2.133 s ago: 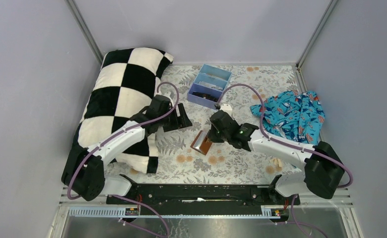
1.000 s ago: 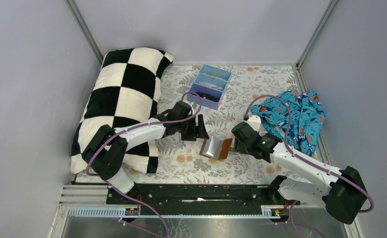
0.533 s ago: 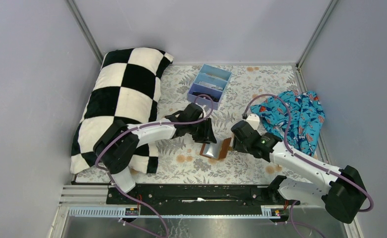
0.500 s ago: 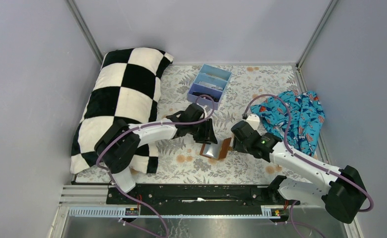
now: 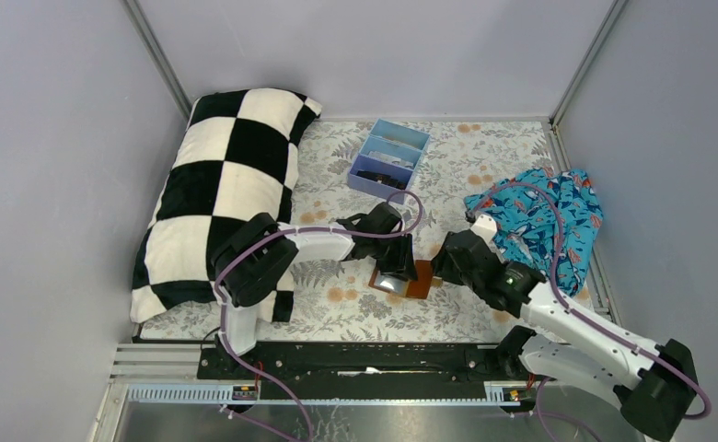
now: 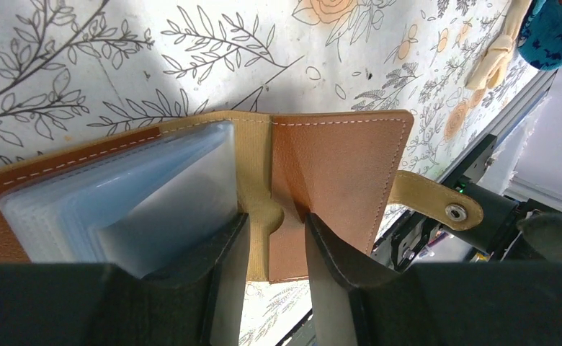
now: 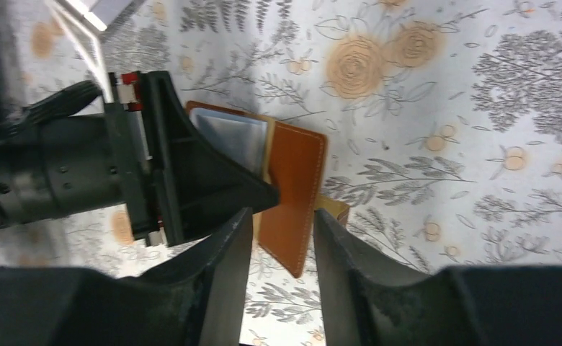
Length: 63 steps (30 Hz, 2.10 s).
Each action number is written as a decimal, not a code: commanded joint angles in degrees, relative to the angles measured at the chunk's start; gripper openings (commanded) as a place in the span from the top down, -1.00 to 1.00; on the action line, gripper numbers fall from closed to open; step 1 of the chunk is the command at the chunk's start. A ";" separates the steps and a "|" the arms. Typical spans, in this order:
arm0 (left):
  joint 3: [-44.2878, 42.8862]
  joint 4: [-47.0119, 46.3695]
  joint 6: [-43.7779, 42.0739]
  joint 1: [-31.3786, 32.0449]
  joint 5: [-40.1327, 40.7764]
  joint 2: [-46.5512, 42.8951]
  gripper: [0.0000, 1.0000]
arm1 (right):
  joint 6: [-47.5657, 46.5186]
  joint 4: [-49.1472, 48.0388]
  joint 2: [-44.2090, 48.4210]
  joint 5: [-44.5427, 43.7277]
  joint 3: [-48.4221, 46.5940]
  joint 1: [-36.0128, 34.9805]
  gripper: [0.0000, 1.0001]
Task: Take the credit cards out of the card holder
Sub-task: Open the card holder at the center of the board.
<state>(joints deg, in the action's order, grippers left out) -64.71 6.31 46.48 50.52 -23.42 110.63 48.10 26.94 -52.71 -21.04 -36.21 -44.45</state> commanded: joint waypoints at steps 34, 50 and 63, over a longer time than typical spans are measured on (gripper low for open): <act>4.43 2.36 1.89 -5.08 5.72 -7.48 -0.31 | 13.44 -22.99 -10.99 9.24 18.10 3.73 0.90; 7.81 5.23 0.74 -3.52 16.38 -11.99 -0.26 | 12.02 -24.92 -14.13 10.97 17.33 4.26 0.90; 6.14 10.59 0.59 -0.98 27.05 -13.99 -0.14 | 12.00 -25.56 -14.87 11.18 17.53 4.38 0.89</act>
<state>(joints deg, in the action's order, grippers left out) -57.58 14.41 47.88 49.08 -0.97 97.69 61.14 -1.78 -65.63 -9.76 -19.38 -40.45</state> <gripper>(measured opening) 0.572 0.055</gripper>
